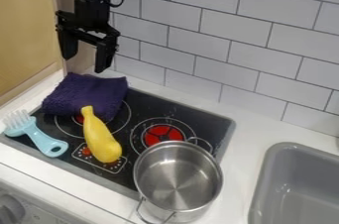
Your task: Move the purple cloth to the right side of the burner
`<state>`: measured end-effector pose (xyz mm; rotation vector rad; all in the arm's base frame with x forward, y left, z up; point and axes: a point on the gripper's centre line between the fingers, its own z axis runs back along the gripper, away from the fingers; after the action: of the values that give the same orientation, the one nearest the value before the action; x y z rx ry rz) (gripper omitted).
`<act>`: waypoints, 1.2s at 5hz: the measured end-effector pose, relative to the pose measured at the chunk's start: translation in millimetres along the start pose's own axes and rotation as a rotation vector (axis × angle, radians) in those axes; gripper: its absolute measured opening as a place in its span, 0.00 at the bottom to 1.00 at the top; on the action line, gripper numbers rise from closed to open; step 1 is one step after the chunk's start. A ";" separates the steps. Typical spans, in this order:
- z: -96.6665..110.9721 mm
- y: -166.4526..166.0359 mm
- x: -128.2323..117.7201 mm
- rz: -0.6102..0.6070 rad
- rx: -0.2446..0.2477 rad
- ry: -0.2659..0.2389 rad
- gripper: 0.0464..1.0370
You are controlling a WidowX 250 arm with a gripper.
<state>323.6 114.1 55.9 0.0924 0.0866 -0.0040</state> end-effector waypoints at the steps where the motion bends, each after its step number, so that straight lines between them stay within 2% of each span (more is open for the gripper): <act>1: -20.7 -6.6 -12.3 -0.003 -0.021 0.073 0.96; 2: -32.0 -11.5 -10.0 0.075 -0.011 0.081 0.96; 3: -41.5 -17.0 -7.2 0.179 -0.040 0.068 0.96; 4: -46.1 -16.2 -4.2 0.178 -0.062 0.053 0.96; 5: -48.8 -17.6 2.0 0.161 -0.077 0.018 0.96; 6: -48.6 -22.4 5.8 0.125 -0.063 0.008 0.96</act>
<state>324.9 96.3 5.1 0.0346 0.0892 0.1242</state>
